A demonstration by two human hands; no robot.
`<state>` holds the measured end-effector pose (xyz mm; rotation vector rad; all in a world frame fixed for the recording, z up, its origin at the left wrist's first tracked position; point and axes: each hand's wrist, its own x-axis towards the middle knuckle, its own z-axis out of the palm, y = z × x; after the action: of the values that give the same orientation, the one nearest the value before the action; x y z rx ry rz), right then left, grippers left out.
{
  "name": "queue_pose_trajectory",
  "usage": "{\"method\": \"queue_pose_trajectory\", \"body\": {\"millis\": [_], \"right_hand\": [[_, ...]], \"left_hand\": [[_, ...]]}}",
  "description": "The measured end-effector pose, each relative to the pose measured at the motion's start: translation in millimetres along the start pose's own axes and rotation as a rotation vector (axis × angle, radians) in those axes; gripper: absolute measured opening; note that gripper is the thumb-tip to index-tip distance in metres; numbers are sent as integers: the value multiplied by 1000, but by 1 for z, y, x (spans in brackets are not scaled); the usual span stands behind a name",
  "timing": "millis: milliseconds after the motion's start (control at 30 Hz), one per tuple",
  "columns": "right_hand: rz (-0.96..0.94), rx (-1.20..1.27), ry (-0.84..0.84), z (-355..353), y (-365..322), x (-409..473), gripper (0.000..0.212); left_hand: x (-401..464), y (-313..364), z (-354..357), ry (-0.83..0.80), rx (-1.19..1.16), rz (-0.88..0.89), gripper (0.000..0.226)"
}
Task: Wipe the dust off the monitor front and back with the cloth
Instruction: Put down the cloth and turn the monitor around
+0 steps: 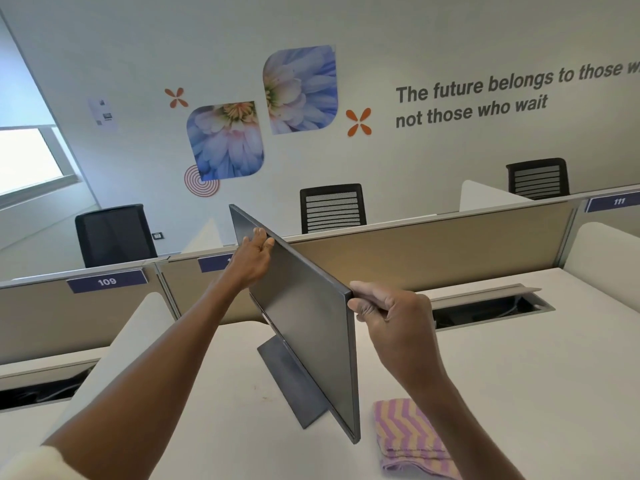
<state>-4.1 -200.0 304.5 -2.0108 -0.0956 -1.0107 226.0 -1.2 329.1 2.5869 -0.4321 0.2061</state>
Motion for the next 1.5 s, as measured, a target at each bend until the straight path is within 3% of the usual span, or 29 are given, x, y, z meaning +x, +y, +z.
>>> {"method": "queue_pose_trajectory", "body": {"millis": [600, 1033, 1333, 1500], "right_hand": [[27, 121, 12, 8, -4, -11, 22], [-71, 152, 18, 49, -62, -44, 18], [-65, 156, 22, 44, -63, -46, 20], [-85, 74, 23, 45, -59, -45, 24]], "left_hand": [[-12, 4, -3, 20, -181, -25, 56], [-37, -29, -29, 11, -276, -48, 57], [-39, -15, -22, 30, -586, -109, 53], [-38, -6, -10, 131, -670, -142, 48]]}}
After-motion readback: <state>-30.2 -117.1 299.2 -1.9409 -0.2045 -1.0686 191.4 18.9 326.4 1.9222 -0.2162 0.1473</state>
